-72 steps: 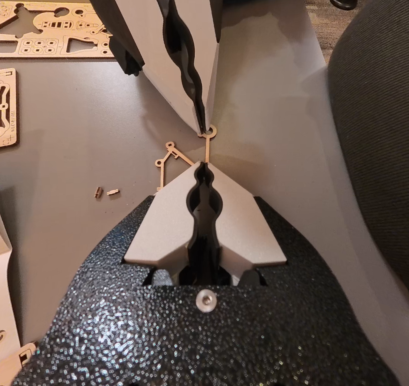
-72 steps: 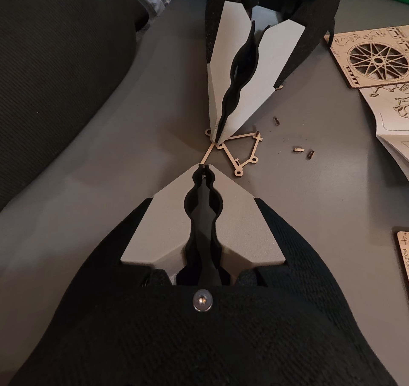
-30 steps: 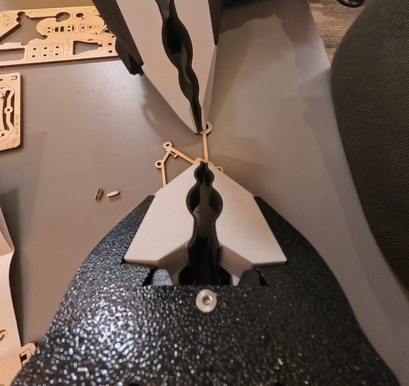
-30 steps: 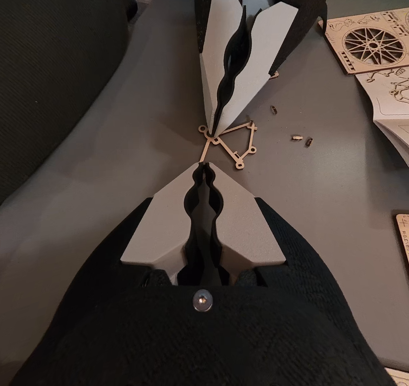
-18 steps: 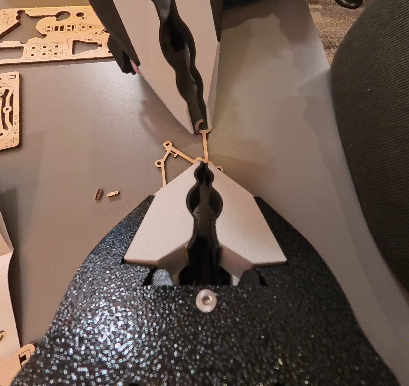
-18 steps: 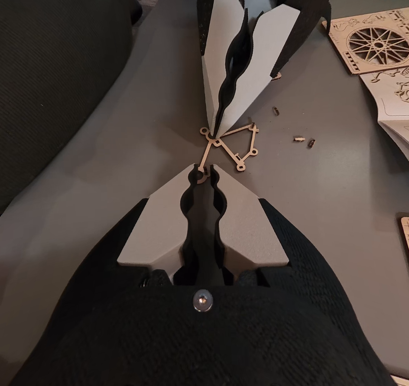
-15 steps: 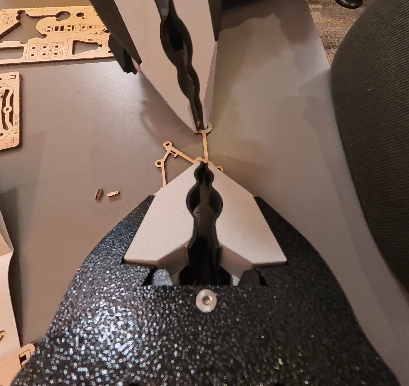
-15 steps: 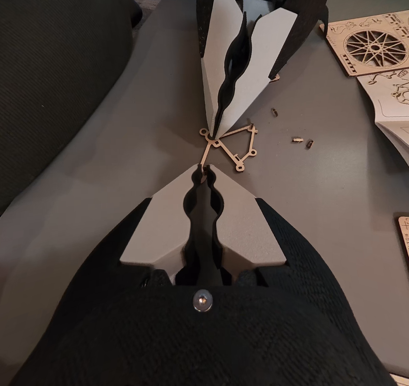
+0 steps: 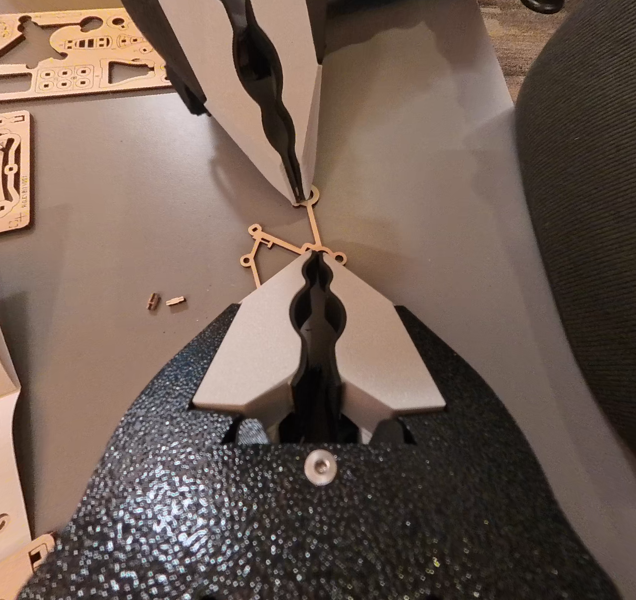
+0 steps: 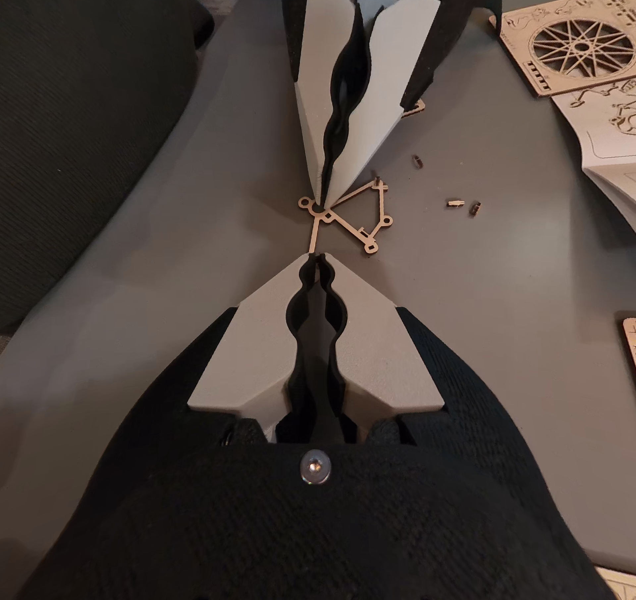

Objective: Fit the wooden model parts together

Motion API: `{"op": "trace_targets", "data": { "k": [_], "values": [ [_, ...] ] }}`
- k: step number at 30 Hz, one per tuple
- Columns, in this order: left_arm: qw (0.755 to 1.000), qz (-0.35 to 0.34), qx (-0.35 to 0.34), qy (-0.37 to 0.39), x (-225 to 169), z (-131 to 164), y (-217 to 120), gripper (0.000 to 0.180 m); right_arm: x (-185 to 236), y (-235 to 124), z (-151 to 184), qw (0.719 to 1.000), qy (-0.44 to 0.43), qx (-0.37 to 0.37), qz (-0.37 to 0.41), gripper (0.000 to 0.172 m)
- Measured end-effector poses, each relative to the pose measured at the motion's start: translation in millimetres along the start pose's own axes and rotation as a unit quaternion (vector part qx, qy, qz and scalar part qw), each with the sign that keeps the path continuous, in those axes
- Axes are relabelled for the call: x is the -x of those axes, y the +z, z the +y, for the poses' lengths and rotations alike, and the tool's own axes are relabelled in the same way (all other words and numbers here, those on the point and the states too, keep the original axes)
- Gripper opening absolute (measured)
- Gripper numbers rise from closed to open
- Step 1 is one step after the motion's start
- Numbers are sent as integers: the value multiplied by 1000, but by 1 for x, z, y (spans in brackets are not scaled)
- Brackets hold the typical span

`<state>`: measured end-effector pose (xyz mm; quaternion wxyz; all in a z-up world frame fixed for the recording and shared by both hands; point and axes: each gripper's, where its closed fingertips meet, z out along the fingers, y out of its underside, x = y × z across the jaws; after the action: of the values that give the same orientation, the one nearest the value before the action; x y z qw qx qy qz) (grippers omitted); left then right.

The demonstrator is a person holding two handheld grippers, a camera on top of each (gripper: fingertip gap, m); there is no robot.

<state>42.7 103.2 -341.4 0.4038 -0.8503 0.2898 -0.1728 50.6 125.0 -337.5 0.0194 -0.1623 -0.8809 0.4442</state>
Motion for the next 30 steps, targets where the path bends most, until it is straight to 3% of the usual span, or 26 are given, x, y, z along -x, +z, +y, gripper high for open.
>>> {"op": "trace_targets", "data": {
  "k": [22,25,30],
  "values": [
    [1000,-2,-1,0,0,0,0,0,-2,-5,-4,1000,26,-17,5,7],
    [1000,-3,-1,0,0,0,0,0,-6,-11,-10,997,47,-49,27,13],
    [1000,-4,-1,0,0,0,0,0,-3,-7,-5,992,81,-30,90,9]
  ]
}}
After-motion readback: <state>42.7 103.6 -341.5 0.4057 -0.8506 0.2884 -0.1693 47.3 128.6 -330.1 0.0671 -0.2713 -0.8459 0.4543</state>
